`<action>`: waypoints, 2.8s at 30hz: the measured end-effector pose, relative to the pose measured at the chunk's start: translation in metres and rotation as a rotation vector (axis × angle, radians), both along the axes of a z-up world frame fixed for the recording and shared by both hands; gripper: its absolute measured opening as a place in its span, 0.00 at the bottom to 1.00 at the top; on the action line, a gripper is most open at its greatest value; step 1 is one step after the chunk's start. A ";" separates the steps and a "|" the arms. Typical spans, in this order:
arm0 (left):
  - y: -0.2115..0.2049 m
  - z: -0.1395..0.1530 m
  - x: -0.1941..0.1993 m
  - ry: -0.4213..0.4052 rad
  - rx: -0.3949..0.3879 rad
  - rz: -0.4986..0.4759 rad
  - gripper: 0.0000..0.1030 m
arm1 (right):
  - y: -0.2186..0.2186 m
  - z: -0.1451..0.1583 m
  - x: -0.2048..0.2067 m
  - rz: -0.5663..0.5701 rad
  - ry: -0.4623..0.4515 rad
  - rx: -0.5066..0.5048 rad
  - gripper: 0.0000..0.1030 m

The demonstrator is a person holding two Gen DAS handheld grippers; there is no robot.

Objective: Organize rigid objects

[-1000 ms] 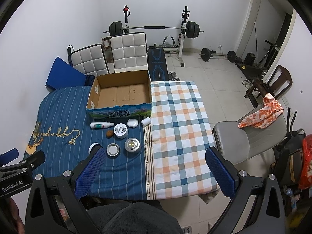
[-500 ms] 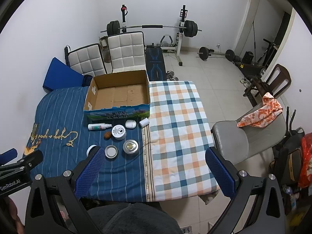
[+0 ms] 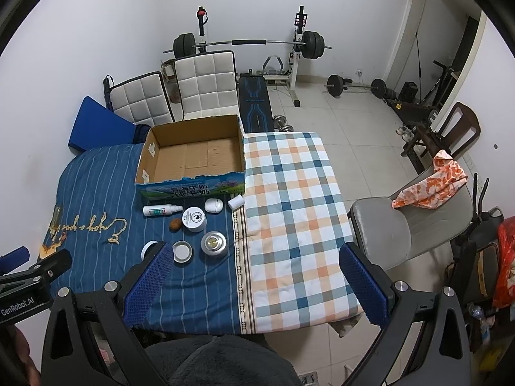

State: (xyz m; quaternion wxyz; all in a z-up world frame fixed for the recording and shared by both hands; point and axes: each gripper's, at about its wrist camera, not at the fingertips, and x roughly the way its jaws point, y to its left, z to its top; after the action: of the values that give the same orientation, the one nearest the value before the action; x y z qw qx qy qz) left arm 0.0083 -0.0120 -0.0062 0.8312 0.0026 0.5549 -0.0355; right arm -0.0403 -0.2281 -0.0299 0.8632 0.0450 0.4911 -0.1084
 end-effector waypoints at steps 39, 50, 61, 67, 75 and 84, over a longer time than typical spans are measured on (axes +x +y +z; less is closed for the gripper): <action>0.035 -0.391 0.174 0.516 0.186 -0.088 0.53 | 0.051 -0.432 0.198 0.096 0.677 0.165 0.96; 0.057 -0.403 0.191 0.540 0.114 -0.005 0.50 | 0.051 -0.460 0.204 0.018 0.731 0.281 0.82; 0.052 -0.431 0.207 0.601 0.043 -0.010 0.45 | 0.072 -0.493 0.210 -0.003 0.751 0.264 0.77; 0.045 -0.441 0.211 0.595 0.066 -0.018 0.24 | 0.071 -0.501 0.217 -0.016 0.745 0.228 0.71; 0.034 -0.414 0.188 0.527 0.111 -0.021 0.24 | 0.073 -0.478 0.205 0.018 0.719 0.187 0.70; 0.026 -0.356 0.158 0.429 0.091 -0.040 0.23 | 0.073 -0.442 0.177 0.038 0.638 0.204 0.70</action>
State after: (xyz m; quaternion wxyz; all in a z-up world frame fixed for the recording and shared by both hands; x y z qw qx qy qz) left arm 0.1666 0.0145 -0.3619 0.6921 0.0435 0.7200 -0.0266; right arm 0.1367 -0.1554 -0.4723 0.6590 0.0860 0.7455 -0.0513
